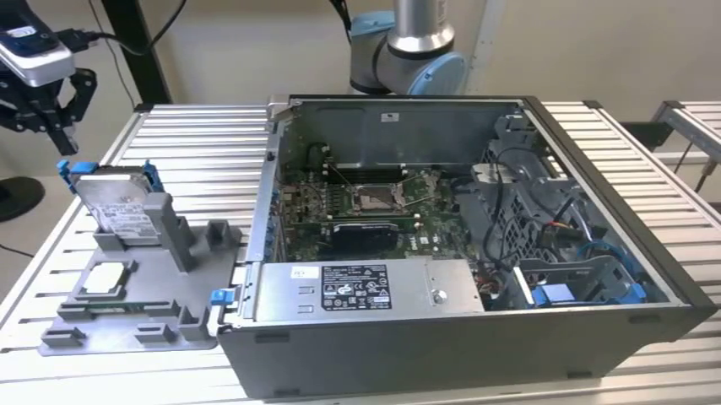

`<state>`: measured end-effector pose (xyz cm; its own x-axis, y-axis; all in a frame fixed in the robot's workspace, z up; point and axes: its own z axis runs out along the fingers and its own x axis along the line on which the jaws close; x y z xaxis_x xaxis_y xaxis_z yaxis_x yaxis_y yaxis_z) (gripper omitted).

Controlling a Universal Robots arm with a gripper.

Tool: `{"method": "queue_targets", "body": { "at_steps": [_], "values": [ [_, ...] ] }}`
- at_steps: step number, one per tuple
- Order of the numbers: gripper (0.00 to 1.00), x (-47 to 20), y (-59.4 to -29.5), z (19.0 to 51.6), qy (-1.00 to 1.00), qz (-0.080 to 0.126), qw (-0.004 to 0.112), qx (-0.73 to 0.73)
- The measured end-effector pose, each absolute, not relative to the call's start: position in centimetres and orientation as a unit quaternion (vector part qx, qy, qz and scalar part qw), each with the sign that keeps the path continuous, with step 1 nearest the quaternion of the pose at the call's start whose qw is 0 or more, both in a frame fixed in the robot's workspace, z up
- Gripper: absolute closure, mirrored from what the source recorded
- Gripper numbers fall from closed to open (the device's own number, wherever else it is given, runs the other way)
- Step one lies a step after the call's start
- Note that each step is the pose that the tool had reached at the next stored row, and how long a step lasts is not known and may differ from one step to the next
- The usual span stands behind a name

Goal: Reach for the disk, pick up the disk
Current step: 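Pick up the disk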

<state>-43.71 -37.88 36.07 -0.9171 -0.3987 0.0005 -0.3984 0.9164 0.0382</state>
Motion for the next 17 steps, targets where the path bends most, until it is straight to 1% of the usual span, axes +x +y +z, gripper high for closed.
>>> {"method": "queue_targets", "body": {
  "at_steps": [17],
  "values": [
    [1.00,-43.72,-37.88,36.07,-0.946,-0.018,0.006,0.324]
  ]
}}
